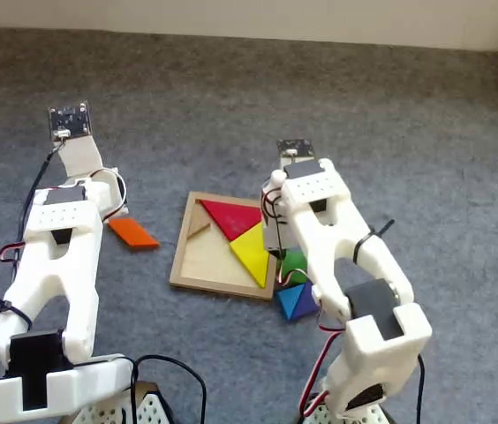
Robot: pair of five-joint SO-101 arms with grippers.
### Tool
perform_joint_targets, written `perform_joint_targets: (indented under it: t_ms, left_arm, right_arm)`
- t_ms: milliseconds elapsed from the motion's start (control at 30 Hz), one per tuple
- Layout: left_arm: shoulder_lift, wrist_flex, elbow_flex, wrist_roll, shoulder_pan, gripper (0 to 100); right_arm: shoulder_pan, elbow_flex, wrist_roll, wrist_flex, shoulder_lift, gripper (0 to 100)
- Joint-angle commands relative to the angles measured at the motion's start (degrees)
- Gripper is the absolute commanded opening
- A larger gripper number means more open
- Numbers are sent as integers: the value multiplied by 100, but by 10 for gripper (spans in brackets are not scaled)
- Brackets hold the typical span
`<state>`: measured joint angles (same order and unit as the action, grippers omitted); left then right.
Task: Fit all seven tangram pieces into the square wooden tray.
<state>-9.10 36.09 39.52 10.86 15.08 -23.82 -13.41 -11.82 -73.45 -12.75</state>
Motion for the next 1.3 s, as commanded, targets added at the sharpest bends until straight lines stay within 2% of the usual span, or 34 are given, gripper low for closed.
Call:
perform_joint_targets:
  t_ms: [0, 333, 433, 600, 900, 1133, 1267]
  left_arm:
    - [-189, -70, -75, 9, 48, 50]
    - [-198, -70, -75, 0, 48, 50]
    - [-198, -79, -75, 0, 48, 50]
    - [-198, -79, -75, 0, 48, 50]
    - [-198, -79, -75, 0, 31, 50]
    - [-198, -79, -75, -79, 31, 50]
    - [-198, -79, -75, -211, 22, 50]
  right_arm:
    - [-48, 321, -123, -101, -75, 268]
    - [-48, 347, -88, -92, -629, 267]
    - [84, 347, 299, -110, -664, 254]
    - [400, 356, 985, -101, -655, 171]
    - [796, 620, 1134, -119, -655, 171]
    - [725, 1103, 1152, -989, -646, 171]
    - [699, 1552, 1626, -1569, -637, 171]
